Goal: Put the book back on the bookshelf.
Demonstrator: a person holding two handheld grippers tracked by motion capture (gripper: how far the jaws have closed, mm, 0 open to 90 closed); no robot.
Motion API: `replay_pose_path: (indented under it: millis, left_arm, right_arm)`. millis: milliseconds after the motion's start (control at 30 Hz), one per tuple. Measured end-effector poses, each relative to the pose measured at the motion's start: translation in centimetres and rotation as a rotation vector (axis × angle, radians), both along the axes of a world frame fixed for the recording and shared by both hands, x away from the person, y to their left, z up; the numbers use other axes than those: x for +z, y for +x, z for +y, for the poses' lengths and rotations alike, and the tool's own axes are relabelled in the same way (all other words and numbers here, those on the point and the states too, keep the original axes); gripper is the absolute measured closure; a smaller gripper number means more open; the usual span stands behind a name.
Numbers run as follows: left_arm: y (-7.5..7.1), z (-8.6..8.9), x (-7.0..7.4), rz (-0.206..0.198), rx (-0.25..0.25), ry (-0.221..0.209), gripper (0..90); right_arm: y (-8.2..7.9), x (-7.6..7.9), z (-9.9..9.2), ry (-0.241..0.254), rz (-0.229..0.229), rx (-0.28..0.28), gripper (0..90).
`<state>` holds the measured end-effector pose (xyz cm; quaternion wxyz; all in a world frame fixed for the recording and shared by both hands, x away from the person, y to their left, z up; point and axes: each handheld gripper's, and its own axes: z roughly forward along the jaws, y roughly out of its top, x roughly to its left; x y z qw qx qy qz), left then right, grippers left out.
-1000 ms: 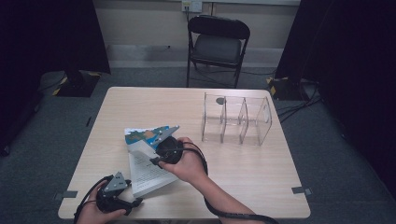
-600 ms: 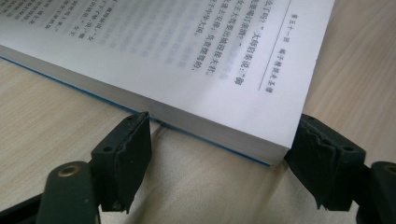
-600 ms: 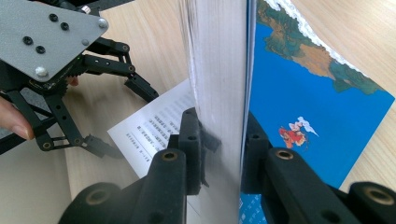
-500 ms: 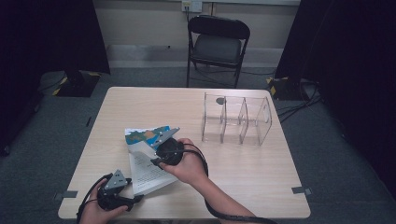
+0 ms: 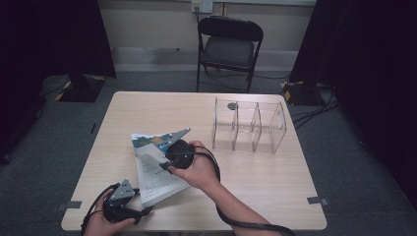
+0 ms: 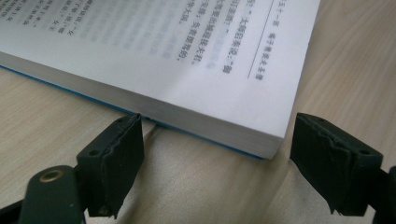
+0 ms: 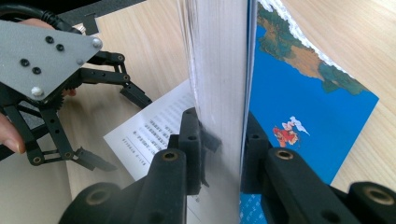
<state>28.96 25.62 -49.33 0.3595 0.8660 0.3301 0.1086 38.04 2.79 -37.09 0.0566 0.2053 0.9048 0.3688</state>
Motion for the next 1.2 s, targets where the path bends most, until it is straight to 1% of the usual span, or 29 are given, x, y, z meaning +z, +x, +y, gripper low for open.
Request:
replay_pose_path:
  millis: [67, 133, 200, 233, 267, 300, 333, 367, 400, 500, 533, 600, 667, 700, 767, 833, 867, 900, 933, 967, 1033, 1067, 1133, 1167, 1200]
  left_arm:
    - [-0.1, 0.0, -0.1, 0.003, 0.006, -0.007, 16.5]
    - [-0.1, -0.1, 0.0, 0.002, 0.006, -0.002, 16.2]
    - [-0.1, -0.2, -0.1, 0.002, -0.007, 0.003, 16.1]
    - [-0.1, -0.2, -0.1, -0.004, -0.003, 0.001, 16.2]
    - [-0.2, -0.3, -0.2, -0.012, 0.006, -0.011, 15.9]
    - [-0.2, -0.3, -0.3, -0.012, 0.008, -0.016, 15.9]
    - [-0.1, -0.3, -0.3, -0.012, 0.013, -0.025, 15.9]
    - [-0.1, -0.3, -0.3, -0.011, 0.015, -0.024, 15.8]
    - [0.0, -0.2, -0.2, -0.024, 0.015, -0.010, 15.8]
    - [-0.1, -0.2, -0.2, -0.023, 0.018, -0.007, 15.9]
    - [-0.1, -0.2, -0.2, -0.021, 0.009, -0.007, 15.8]
    - [-0.1, -0.3, -0.2, -0.024, 0.012, -0.008, 15.9]
    - [-0.2, -0.3, -0.3, -0.019, 0.020, -0.017, 15.8]
    - [-0.2, -0.3, -0.3, -0.032, 0.026, -0.010, 15.7]
    - [-0.3, -0.6, -0.4, -0.034, 0.021, -0.013, 15.4]
    - [-0.3, -0.9, -0.4, -0.042, 0.017, 0.000, 15.4]
    - [-0.3, -1.0, -0.5, -0.061, 0.021, 0.008, 15.4]
    - [-0.2, -1.0, -0.5, -0.062, 0.020, 0.005, 15.5]
    - [-0.2, -1.1, -0.6, -0.059, 0.036, -0.008, 15.5]
    - [0.0, -1.0, -0.6, -0.067, 0.030, -0.006, 15.6]
    - [0.0, -1.0, -0.6, -0.071, 0.049, -0.007, 15.9]
    - [0.1, -1.0, -0.6, -0.065, 0.053, -0.003, 15.9]
    - [0.1, -1.0, -0.6, -0.068, 0.065, -0.012, 17.2]
    - [0.2, -0.9, -0.6, -0.072, 0.071, -0.004, 18.0]
    - [0.2, -0.9, -0.6, -0.070, 0.084, -0.010, 18.5]
  right_arm:
    - [0.2, 0.2, 0.0, -0.006, -0.002, 0.000, 75.6]
    - [0.3, 0.5, 0.1, -0.014, 0.001, 0.000, 75.6]
    - [0.4, 0.7, 0.2, -0.024, -0.001, 0.000, 75.6]
    - [0.4, 0.8, 0.3, -0.027, 0.001, -0.002, 75.7]
    - [0.5, 0.9, 0.3, -0.025, 0.005, -0.003, 75.6]
    - [0.5, 1.0, 0.4, -0.028, 0.009, -0.010, 75.7]
    - [0.6, 1.1, 0.4, -0.026, 0.005, -0.009, 75.7]
    - [0.7, 1.2, 0.4, -0.024, 0.011, -0.016, 75.6]
    - [0.7, 1.4, 0.4, -0.028, 0.015, -0.020, 75.6]
    - [0.9, 1.7, 0.5, -0.035, 0.010, -0.020, 75.6]
    - [1.0, 1.8, 0.6, -0.041, 0.007, -0.018, 75.6]
    - [1.1, 2.0, 0.6, -0.046, 0.010, -0.021, 75.6]
    - [1.1, 2.2, 0.7, -0.041, 0.012, -0.029, 75.6]
    - [1.2, 2.2, 0.6, -0.037, 0.014, -0.029, 75.6]
    - [1.3, 2.4, 0.6, -0.038, 0.014, -0.032, 75.6]
    - [1.3, 2.5, 0.6, -0.039, 0.013, -0.033, 75.6]
    - [1.3, 2.5, 0.6, -0.044, 0.008, -0.031, 75.6]
    - [1.3, 2.4, 0.7, -0.047, 0.007, -0.028, 75.6]
    - [1.2, 2.4, 0.7, -0.048, 0.010, -0.031, 75.6]
    - [1.2, 2.3, 0.7, -0.047, 0.007, -0.029, 75.6]
    - [1.3, 2.3, 0.6, -0.044, 0.011, -0.032, 75.6]
    - [1.2, 2.4, 0.6, -0.040, 0.016, -0.037, 75.6]
    - [1.2, 2.4, 0.6, -0.038, 0.016, -0.039, 75.6]
    - [1.2, 2.4, 0.6, -0.043, 0.013, -0.035, 75.6]
    - [1.2, 2.3, 0.6, -0.046, 0.010, -0.033, 75.6]
